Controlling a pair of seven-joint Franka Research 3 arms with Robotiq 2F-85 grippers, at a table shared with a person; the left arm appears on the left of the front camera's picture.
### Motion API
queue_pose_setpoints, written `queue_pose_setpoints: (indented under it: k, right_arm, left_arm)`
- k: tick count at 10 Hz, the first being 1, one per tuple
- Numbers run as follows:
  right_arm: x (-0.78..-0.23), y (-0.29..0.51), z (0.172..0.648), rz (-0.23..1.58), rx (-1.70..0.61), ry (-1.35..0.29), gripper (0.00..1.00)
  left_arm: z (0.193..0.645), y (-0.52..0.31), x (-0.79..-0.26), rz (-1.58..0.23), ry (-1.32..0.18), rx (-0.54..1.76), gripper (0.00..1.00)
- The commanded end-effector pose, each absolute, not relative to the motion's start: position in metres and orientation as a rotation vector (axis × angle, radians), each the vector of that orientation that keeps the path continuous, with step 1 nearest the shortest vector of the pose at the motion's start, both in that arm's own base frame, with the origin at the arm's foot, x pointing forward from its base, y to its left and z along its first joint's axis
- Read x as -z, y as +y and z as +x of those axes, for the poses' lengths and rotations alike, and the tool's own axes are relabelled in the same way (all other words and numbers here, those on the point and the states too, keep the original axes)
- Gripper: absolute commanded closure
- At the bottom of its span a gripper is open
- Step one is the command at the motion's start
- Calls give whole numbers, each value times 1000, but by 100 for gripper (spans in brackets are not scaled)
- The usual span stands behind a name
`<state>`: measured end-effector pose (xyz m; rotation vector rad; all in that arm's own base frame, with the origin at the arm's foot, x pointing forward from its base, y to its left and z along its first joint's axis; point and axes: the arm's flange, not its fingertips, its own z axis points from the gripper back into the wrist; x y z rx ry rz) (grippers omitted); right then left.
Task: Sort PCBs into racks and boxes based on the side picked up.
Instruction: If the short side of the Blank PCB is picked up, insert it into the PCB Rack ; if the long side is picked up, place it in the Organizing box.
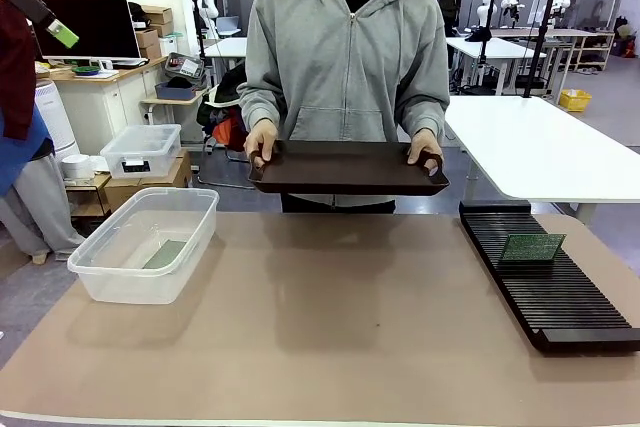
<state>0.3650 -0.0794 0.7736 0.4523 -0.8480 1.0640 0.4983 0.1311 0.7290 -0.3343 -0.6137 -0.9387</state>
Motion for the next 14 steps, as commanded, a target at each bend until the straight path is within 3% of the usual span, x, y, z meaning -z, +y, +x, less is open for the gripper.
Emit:
queue_pose_setpoints:
  k: [1,7,14]
  right_arm:
    - [-773,-78,364,461,-1067,-851,0]
    - [-773,-78,364,461,-1067,-851,0]
    - [-773,-78,364,461,-1067,-851,0]
  left_arm:
    - [496,130,-727,-329,-628,929,0]
    - [470,118,-813,-515,-697,1021,0]
    - [463,126,-833,-430,-816,1118,0]
